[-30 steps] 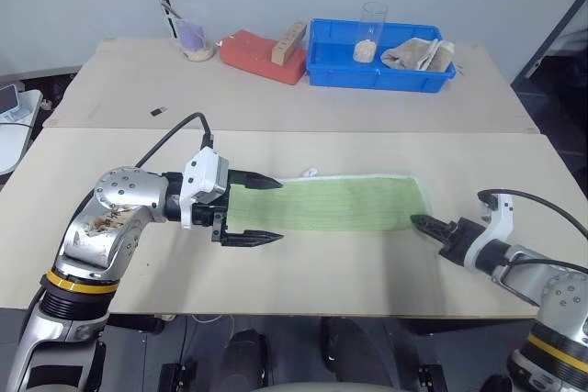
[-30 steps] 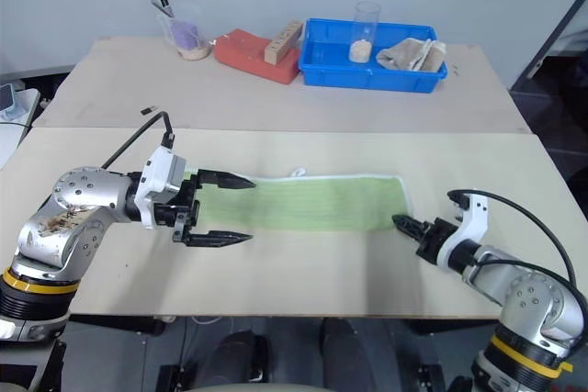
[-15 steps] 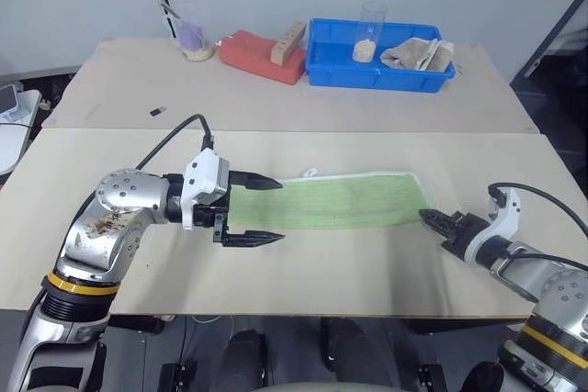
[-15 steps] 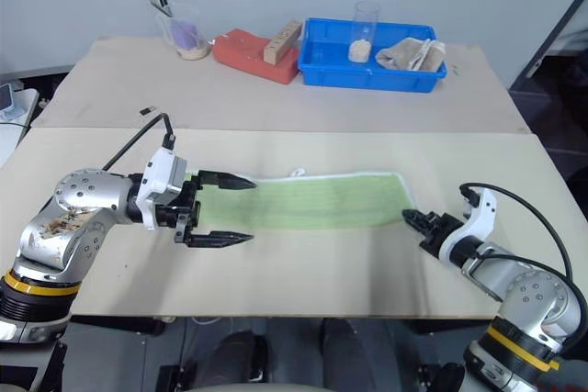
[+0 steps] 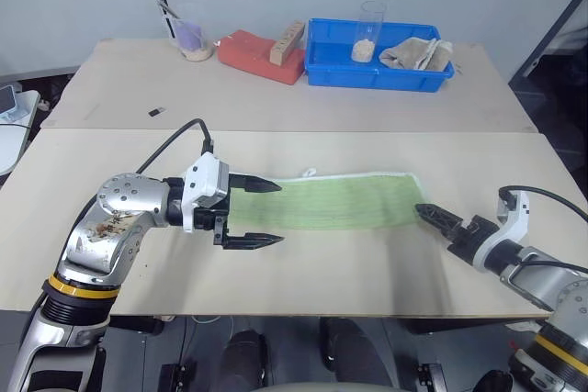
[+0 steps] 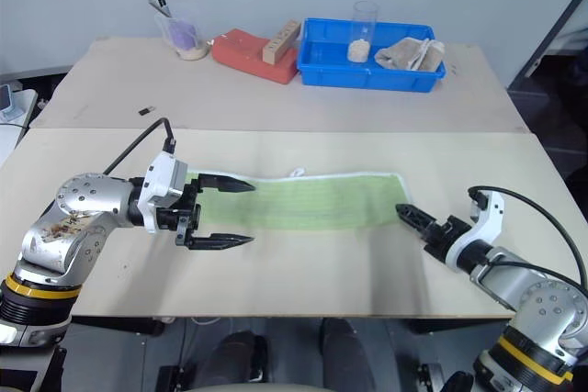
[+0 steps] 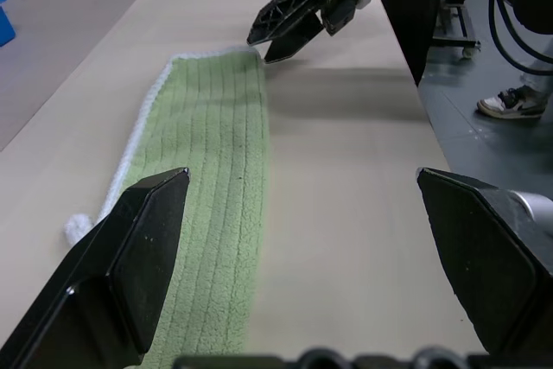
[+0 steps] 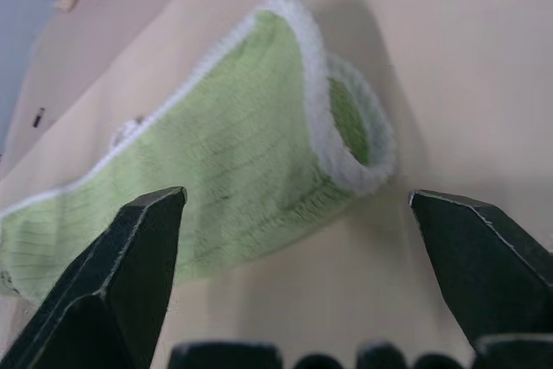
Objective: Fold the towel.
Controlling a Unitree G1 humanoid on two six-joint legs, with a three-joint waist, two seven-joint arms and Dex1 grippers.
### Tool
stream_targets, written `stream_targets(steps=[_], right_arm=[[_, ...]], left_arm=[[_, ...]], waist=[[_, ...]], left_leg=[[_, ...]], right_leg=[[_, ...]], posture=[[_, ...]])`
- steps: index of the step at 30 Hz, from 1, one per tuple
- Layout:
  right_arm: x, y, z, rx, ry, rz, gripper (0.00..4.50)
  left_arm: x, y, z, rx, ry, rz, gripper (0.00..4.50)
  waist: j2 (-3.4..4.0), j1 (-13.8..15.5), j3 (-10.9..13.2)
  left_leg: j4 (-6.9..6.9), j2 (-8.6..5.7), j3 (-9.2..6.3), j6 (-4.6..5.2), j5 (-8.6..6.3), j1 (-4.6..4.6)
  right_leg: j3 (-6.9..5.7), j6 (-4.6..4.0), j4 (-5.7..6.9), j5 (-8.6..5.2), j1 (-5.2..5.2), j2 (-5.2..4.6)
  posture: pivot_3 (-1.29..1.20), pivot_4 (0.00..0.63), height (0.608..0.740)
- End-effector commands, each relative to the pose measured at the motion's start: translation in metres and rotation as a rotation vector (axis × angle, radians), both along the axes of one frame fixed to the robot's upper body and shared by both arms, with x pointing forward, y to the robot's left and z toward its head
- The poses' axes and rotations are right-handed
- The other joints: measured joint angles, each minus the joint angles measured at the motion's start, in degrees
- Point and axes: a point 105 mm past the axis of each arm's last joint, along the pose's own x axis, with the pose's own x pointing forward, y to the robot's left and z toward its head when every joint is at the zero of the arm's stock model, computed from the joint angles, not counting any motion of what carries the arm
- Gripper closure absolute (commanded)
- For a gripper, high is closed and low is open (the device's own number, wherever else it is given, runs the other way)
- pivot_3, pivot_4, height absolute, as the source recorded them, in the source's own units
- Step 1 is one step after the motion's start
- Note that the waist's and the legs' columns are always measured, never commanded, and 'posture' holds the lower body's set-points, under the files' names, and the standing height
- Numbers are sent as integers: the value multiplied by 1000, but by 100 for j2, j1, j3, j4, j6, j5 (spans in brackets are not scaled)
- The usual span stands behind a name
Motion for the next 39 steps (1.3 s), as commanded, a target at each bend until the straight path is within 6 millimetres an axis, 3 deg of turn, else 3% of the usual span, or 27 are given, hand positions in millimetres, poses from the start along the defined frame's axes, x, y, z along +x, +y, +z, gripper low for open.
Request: stream_targets(steps=[1, 9, 22, 23, 29, 31, 33, 36, 39], right_arm=[[4, -4, 3, -24, -17, -48, 15], [23, 7, 4, 73, -42, -85, 15], [30, -9, 13, 21, -85, -106, 4273], [29, -13, 14, 7, -87, -110, 4471], [17, -39, 39, -121, -141, -36, 4471], [15, -27, 53, -177, -184, 72, 4471], [14, 0, 66, -260, -235, 234, 4471], [13, 25, 72, -337, -273, 363, 4471], [18, 79, 63, -569, -338, 610, 4471]], left_arm=[[-3, -3, 5, -4, -40, -19, 0], [-5, -7, 8, -26, -36, -35, 0], [-14, -4, 17, -77, -28, -74, 0], [-14, -4, 17, -75, -31, -70, 0], [-8, 8, 21, -67, -47, -17, 0], [-9, 12, 22, -61, -49, -7, 0], [-11, 15, 24, -57, -54, 2, 0], [-12, 18, 27, -53, -56, 9, 0], [-16, 24, 31, -35, -74, 34, 0]], waist=[[0, -9, 0], [-1, -22, 0], [0, -10, 0], [0, -7, 0], [1, 15, 0], [0, -12, 0], [0, -51, 0], [0, -69, 1], [0, -83, 1]], left_leg=[[0, 1, 1, 0, 0, -1], [0, 1, 0, 0, 0, 0], [-3, 1, -9, 0, 0, -8], [-3, 1, -9, 0, 0, -8], [-3, -3, -10, 1, 0, -15], [-3, -3, -10, 1, 0, -15], [-7, -1, -7, 1, 0, -24], [-10, 13, -13, 1, 0, -24], [-7, 22, -34, 0, 0, -7]], right_leg=[[0, 0, 0, 0, 1, 0], [3, 0, 3, 0, 2, 2], [0, -1, -5, 0, -3, 5], [1, 0, -4, -1, -3, 5], [1, 1, -12, -1, -3, 4], [4, 2, -13, -2, -2, 4], [8, 2, -10, -2, -3, 6], [12, 0, -3, -4, -1, 25], [34, -4, -3, -6, -6, 61]], posture=[[0, 150, 714], [0, 150, 714], [0, 150, 714], [0, 150, 714], [0, 150, 714], [0, 150, 714], [0, 150, 714], [0, 150, 714], [0, 150, 714]])
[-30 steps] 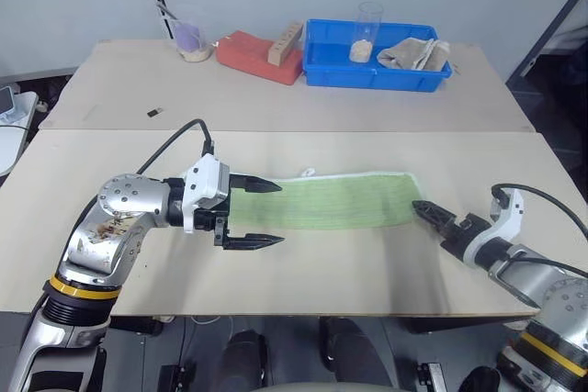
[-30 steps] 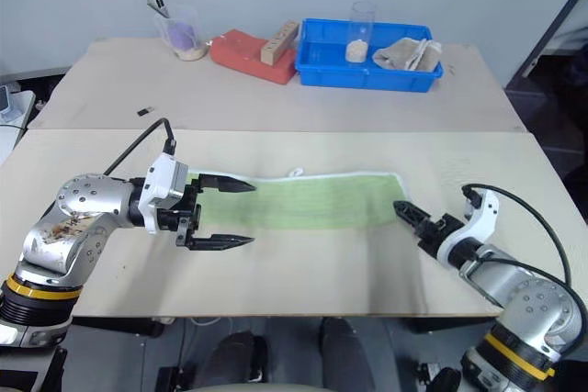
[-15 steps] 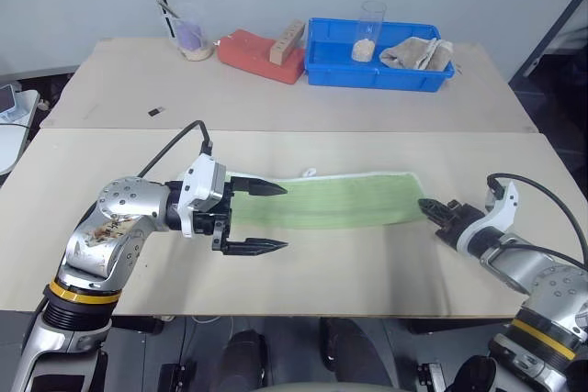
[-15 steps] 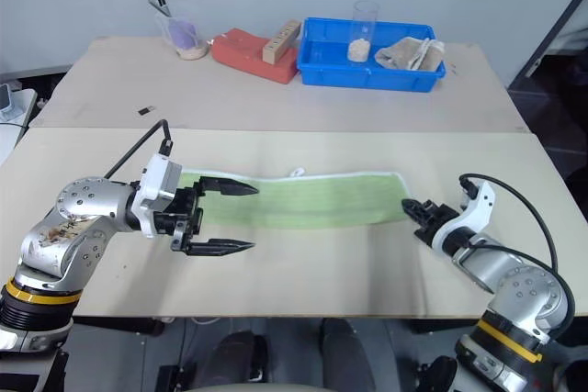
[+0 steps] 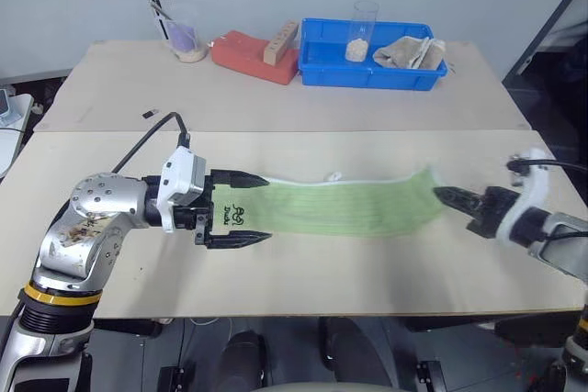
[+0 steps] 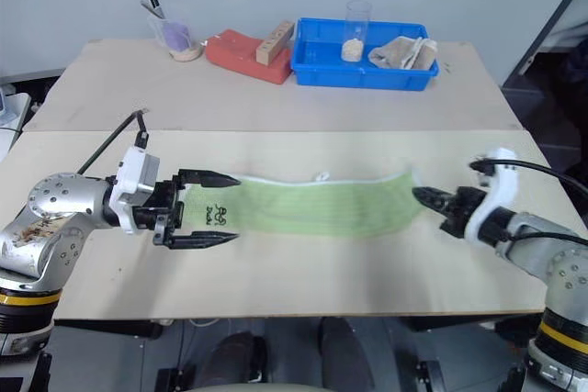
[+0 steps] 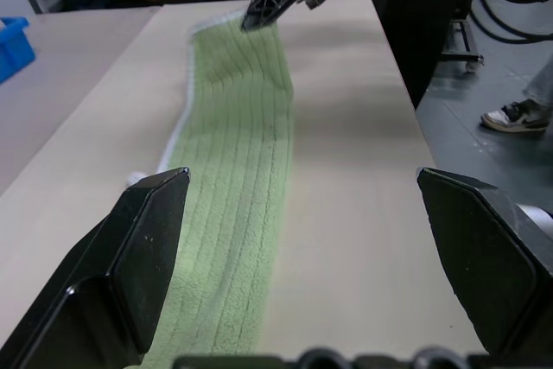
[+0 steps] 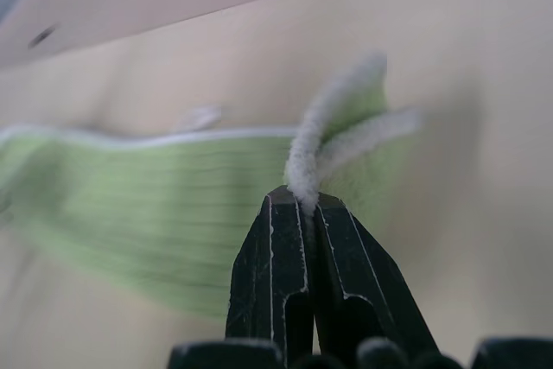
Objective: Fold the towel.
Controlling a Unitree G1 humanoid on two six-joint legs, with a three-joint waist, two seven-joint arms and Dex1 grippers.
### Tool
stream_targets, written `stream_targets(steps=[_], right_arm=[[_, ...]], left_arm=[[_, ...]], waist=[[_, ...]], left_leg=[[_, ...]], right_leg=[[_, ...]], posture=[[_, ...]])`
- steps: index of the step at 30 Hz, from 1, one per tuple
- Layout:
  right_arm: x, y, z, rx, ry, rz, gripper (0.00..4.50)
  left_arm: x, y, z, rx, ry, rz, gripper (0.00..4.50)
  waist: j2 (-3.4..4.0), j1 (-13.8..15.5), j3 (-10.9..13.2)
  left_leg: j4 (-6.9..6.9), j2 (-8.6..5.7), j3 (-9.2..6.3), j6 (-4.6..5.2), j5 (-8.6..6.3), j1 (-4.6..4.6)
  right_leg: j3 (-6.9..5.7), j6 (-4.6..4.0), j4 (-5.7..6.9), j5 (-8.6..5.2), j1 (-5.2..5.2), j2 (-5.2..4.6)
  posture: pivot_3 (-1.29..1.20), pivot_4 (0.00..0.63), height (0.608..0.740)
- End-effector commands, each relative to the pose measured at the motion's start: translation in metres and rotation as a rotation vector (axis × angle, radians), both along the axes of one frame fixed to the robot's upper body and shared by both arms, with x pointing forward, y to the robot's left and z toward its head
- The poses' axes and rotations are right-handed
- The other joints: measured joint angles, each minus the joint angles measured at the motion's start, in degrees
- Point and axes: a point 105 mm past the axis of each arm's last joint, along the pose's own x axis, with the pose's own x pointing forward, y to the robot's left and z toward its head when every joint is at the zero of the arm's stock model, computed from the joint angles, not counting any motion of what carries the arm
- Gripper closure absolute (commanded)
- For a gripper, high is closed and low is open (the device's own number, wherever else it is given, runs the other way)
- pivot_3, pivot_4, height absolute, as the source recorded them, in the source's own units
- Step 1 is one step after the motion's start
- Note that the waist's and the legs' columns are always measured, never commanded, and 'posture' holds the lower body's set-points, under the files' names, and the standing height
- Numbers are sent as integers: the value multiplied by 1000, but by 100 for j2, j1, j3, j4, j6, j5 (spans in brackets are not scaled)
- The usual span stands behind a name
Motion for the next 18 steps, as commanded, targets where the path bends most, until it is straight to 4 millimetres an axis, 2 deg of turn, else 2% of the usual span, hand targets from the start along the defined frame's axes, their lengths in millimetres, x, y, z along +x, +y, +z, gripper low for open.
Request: stream_targets(steps=[1, 7, 13, 17, 18], right_arm=[[3, 57, 2, -179, -122, 233, 4471], [5, 92, -14, -198, -127, 355, 4471], [21, 107, -24, -221, -134, 350, 4471], [20, 114, -23, -194, -123, 371, 4471], [19, 116, -23, -193, -123, 378, 4138]], left_arm=[[-8, 3, 15, 3, -62, 10, 0], [-17, -1, 15, -3, -41, 28, 0], [-17, -4, 13, -10, -35, 66, 0], [-15, -2, 11, -13, -31, 114, 0], [-14, -1, 9, -12, -29, 133, 0]], waist=[[-1, -26, 1], [-2, 87, 1], [-3, 106, 1], [-3, 102, 1], [-3, 100, 1]], left_leg=[[-2, 0, 0, 0, 0, 4], [-1, -8, -4, 0, 0, -14], [4, -23, -3, 0, 0, -21], [2, -20, -4, 0, 0, -17], [2, -19, -4, 0, 0, -17]], right_leg=[[9, -2, 2, -1, -2, 4], [17, -5, -2, -10, -9, 3], [47, 5, -8, -14, -9, 3], [46, 4, -1, -15, -10, 10], [46, 3, 1, -15, -10, 10]], posture=[[0, 150, 714], [0, 150, 714], [0, 150, 714], [0, 150, 714], [0, 150, 714]])
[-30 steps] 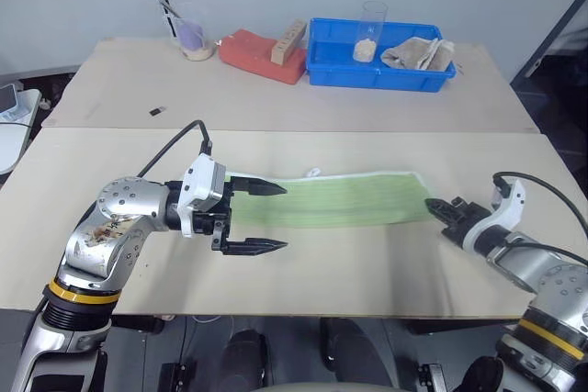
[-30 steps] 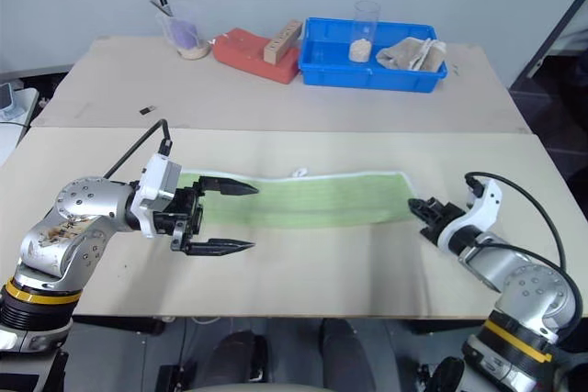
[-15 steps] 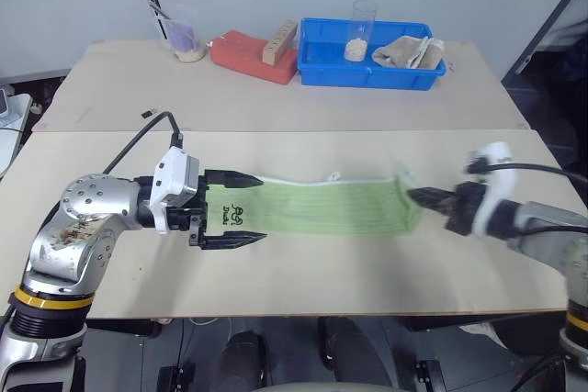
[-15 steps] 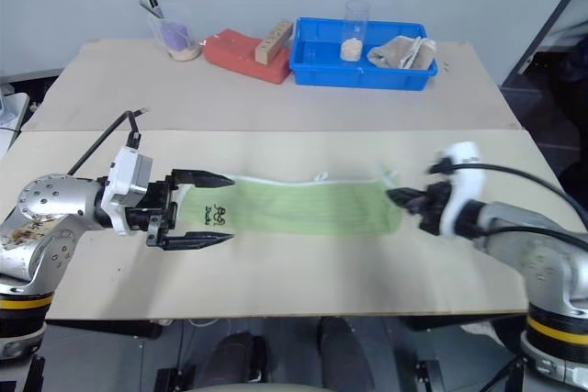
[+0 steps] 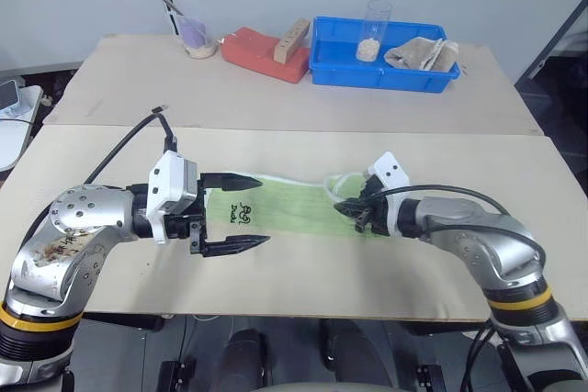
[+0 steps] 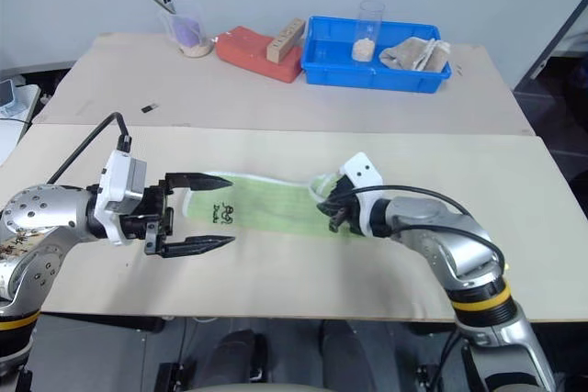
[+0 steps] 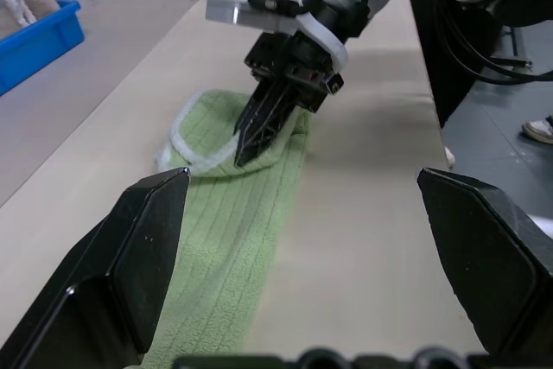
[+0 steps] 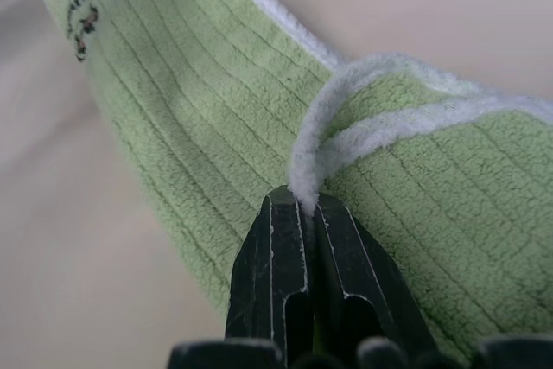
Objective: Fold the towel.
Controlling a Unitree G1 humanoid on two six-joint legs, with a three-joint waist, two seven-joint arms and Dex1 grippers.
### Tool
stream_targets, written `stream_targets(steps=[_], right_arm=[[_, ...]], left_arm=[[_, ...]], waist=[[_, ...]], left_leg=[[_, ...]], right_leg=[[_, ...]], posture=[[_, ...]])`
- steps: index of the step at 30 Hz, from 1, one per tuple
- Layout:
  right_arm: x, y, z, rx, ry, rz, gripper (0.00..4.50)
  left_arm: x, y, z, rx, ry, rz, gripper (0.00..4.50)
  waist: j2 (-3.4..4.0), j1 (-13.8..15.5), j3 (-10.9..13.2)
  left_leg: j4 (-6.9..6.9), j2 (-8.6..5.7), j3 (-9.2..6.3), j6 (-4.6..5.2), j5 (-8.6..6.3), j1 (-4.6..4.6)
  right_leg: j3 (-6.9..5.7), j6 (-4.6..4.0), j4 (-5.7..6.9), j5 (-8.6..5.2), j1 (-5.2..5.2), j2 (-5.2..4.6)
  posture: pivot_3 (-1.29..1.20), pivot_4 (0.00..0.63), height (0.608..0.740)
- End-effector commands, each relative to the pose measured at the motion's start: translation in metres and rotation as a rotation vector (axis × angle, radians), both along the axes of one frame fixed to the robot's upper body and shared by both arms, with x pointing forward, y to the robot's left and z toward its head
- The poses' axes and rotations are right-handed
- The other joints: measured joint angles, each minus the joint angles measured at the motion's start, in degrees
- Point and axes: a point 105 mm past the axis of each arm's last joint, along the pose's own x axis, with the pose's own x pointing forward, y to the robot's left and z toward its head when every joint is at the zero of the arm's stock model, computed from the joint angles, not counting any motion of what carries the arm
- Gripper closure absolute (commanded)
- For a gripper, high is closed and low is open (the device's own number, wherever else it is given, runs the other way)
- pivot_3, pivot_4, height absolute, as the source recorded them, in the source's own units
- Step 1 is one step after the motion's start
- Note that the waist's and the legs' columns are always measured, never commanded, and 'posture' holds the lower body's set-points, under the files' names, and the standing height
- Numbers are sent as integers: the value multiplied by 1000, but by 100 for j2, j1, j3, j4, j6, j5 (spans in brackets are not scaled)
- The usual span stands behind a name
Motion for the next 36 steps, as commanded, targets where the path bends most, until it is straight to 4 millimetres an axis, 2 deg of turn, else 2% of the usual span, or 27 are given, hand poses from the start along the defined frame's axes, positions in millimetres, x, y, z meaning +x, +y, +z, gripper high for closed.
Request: stream_targets(steps=[1, 7, 8, 9, 10, 12, 16, 23, 30, 36], right_arm=[[-3, 7, 13, 17, -44, 41, 3764], [-11, 20, 19, 45, -50, 105, 1798], [-12, 21, 20, 49, -51, 110, 1706], [-14, 25, 24, 47, -84, 145, 1226], [-15, 28, 27, 44, -108, 171, 1041], [-19, 30, 36, 20, -177, 240, 312], [-18, 27, 45, -22, -251, 300, 312], [-14, 22, 60, -59, -339, 391, 312], [-30, 17, 73, -94, -375, 614, 312], [-31, 12, 87, -110, -394, 679, 312]], left_arm=[[0, 2, 3, -6, -16, 48, 0], [4, 6, -5, -54, -1, 155, 0], [6, 7, -6, -64, 0, 173, 0], [8, 9, -10, -86, 9, 220, 0], [9, 11, -13, -101, 16, 255, 0], [14, 22, -21, -208, 67, 429, 0], [10, 37, -35, -388, 207, 675, 0], [10, 59, -70, -574, 432, 1111, 0], [20, 59, -88, -682, 610, 1284, 0], [28, 50, -99, -729, 696, 1410, 0]], waist=[[0, -6, 0], [0, -28, 0], [0, -26, 0], [0, -25, 0], [0, -24, 0], [0, -41, 0], [-3, -32, 0], [-6, 7, -1], [-7, 3, -1], [-9, -1, -2]], left_leg=[[0, 1, -1, 0, 0, 1], [0, 2, -1, 0, 0, 3], [0, 2, -1, 0, 0, 3], [0, 2, -1, 0, 0, 3], [1, 2, 0, 0, 0, 4], [1, 1, 0, 0, 0, 3], [0, 4, -3, 0, -1, 5], [6, -1, -5, 0, 0, 22], [7, -4, -5, -1, 0, 25], [6, -9, -2, -1, 0, 24]], right_leg=[[0, 0, 1, 0, 0, 1], [0, 0, 2, 0, 0, 1], [0, 0, 2, 0, 0, 2], [0, 0, 3, 0, 0, 2], [0, 0, 2, 0, 1, 1], [2, 1, 0, 1, 1, -1], [7, 2, 2, 1, 0, -3], [6, 3, 9, 2, 16, -3], [7, 2, 10, 3, 19, -2], [13, -1, 6, 4, 20, -2]], posture=[[0, 150, 714], [0, 150, 714], [0, 150, 714], [0, 150, 714], [0, 150, 714], [0, 150, 714], [0, 150, 714], [0, 150, 714], [0, 150, 714], [0, 150, 714]])
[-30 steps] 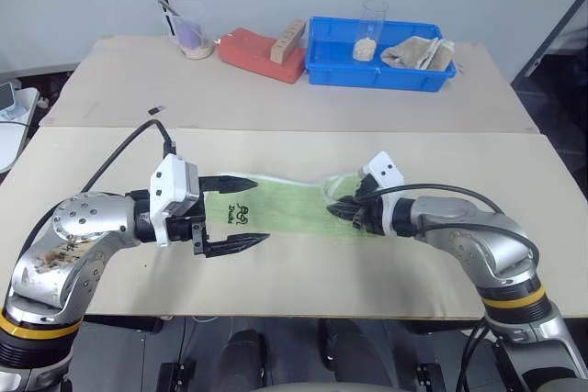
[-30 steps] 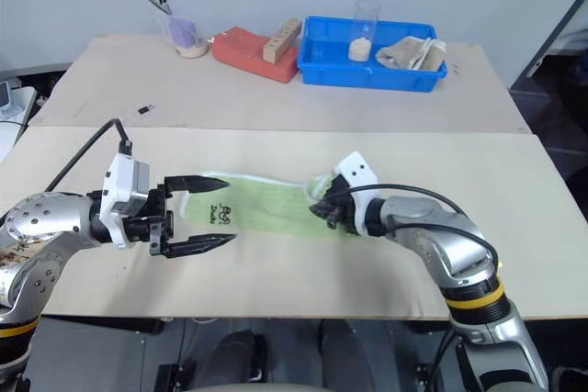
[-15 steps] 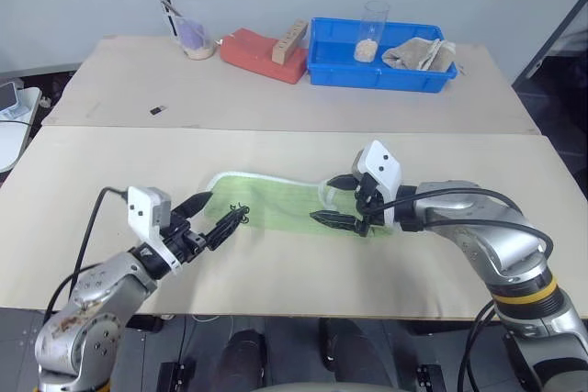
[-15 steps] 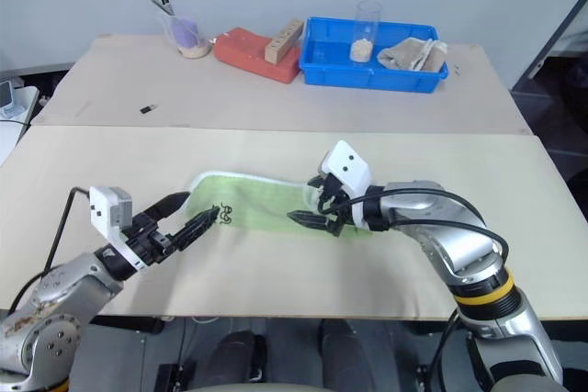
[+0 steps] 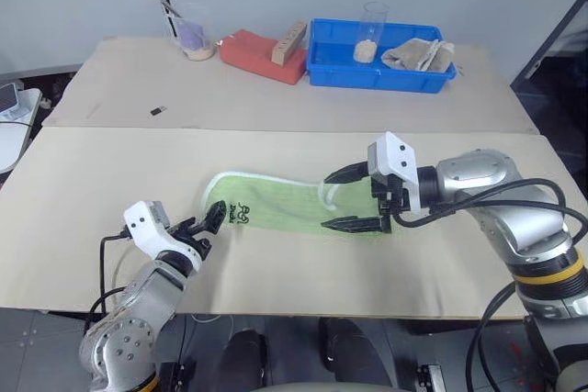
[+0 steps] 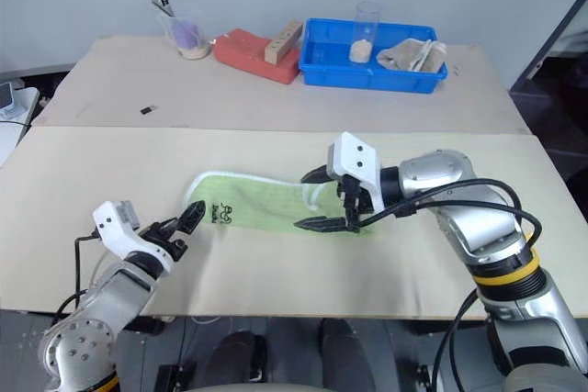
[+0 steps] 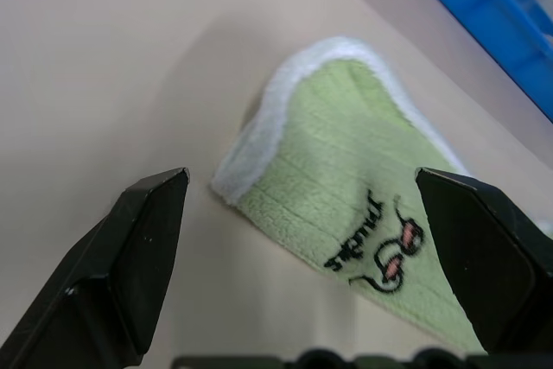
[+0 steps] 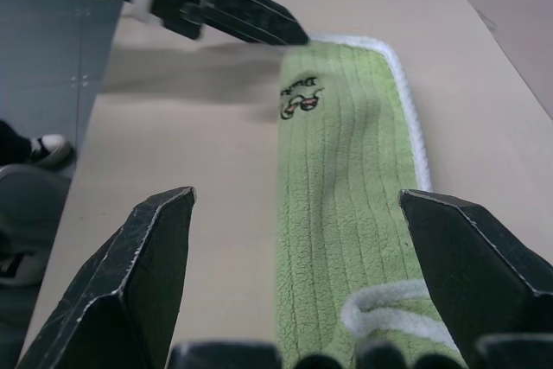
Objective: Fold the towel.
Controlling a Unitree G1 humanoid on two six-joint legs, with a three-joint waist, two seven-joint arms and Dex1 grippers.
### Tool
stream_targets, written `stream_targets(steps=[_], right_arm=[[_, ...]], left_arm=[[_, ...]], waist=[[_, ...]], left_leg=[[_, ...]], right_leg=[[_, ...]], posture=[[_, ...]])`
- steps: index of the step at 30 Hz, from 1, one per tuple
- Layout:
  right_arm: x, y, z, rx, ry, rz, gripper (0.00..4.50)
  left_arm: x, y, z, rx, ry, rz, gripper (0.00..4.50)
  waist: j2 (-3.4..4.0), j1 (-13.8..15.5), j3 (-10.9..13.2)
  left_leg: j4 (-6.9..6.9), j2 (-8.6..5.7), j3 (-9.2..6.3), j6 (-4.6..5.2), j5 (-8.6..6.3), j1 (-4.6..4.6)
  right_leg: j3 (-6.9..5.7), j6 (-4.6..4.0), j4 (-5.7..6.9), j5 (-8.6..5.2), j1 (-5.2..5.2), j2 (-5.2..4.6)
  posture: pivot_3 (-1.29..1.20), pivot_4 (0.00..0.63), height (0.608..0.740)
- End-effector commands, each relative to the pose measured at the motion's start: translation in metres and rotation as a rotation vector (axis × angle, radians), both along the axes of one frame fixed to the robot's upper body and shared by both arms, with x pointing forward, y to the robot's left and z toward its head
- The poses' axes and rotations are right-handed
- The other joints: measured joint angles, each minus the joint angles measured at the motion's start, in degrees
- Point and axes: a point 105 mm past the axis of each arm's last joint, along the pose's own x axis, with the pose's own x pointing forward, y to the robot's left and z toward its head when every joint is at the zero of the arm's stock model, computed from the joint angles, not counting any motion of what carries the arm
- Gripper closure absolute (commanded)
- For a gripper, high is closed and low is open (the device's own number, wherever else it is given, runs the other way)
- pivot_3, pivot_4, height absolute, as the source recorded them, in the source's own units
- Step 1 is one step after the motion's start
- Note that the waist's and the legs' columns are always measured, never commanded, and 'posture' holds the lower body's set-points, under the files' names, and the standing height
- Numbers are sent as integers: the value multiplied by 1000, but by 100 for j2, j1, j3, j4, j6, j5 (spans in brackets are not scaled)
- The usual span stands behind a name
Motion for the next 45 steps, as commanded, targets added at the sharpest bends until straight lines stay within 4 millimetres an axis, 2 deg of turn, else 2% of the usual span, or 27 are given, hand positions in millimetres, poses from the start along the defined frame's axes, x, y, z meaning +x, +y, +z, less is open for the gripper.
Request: stream_targets(steps=[1, 3, 6, 13, 14, 16, 19, 26, 28, 32, 34, 35, 37, 42, 45], right_arm=[[0, -3, 16, 11, -56, 33, 312], [2, -6, 17, 3, -64, 28, 312], [5, -8, 17, -3, -71, 25, 264], [9, -13, 21, -7, -85, 3, 264], [10, -15, 21, -8, -88, -3, 264], [11, -18, 23, -10, -92, -23, 264], [11, -29, 24, -22, -93, -69, 264], [-8, -81, 20, -156, -26, -208, 264], [-12, -86, 20, -167, -18, -225, 264], [-21, -101, 21, -184, -7, -309, 264], [-25, -104, 22, -182, -6, -342, 264], [-29, -106, 23, -179, -6, -363, 264], [-33, -108, 23, -176, -9, -392, 264], [-37, -110, 22, -175, -10, -427, 264], [-39, -110, 22, -173, -6, -439, 264]], left_arm=[[3, -2, 1, 0, 21, 40, 0], [5, -7, 0, 2, 29, 30, 0], [7, -4, -4, 33, 51, 47, 825], [19, 3, -2, 83, 40, 76, 4206], [21, 4, 0, 100, 29, 74, 4458], [23, 3, 10, 185, -22, 37, 4458], [24, -13, 29, 330, -140, -95, 4458], [17, -104, 69, 454, -472, -689, 4458], [19, -112, 72, 463, -507, -743, 4458], [29, -152, 85, 453, -632, -915, 4458], [32, -172, 83, 431, -647, -1003, 4458], [28, -190, 80, 399, -658, -1109, 4458], [24, -209, 74, 372, -665, -1224, 4458], [25, -225, 64, 445, -735, -1329, 4458], [28, -228, 59, 470, -737, -1339, 4458]], waist=[[0, 4, 0], [0, 6, 0], [0, 7, 0], [0, 9, 0], [0, 10, 0], [0, 10, 0], [0, 9, 0], [0, 188, 0], [0, 175, 0], [-2, 134, 1], [-2, 146, 1], [-1, 151, 1], [0, 150, 0], [-2, 113, 1], [-2, 127, 1]], left_leg=[[0, 0, 0, 0, 0, 0], [-1, -1, -1, 0, 0, 2], [-1, -2, 0, 0, 0, 3], [0, -4, 0, 0, 0, -1], [0, -4, 0, 0, 0, -1], [-1, -4, 0, 0, 0, -1], [-2, -4, 1, 0, 0, -1], [0, -11, 6, -1, 0, -13], [2, -13, 10, -1, 0, -18], [1, -11, 15, 0, 0, -12], [2, -12, 15, 0, 0, -16], [3, -12, 15, 0, 1, -17], [4, -15, 14, 2, 2, -18], [0, -16, 18, 3, 1, -32], [1, -15, 10, 3, 1, -27]], right_leg=[[0, 0, 0, 0, 0, 0], [0, -1, 2, 0, 0, 2], [1, -2, 4, 0, 0, 2], [2, -2, 0, 0, 1, 2], [2, -2, -1, 0, 0, 1], [2, -2, 0, 0, 0, 2], [2, -3, 1, 0, -1, 2], [5, -33, -9, -20, -5, -5], [10, -32, -11, -21, -6, -4], [18, -26, -5, -20, -5, 3], [20, -26, -1, -20, -2, 3], [20, -26, -2, -20, -2, 3], [20, -25, -3, -20, -2, 3], [33, 4, -4, -7, -4, 4], [30, 0, 0, -10, -4, 9]], posture=[[0, 150, 714], [0, 150, 714], [0, 150, 714], [0, 150, 714], [0, 150, 714], [0, 150, 714], [0, 150, 714], [0, 150, 714], [0, 150, 714], [0, 150, 714], [0, 150, 714], [0, 150, 714], [0, 150, 714], [0, 150, 714], [0, 150, 714]])
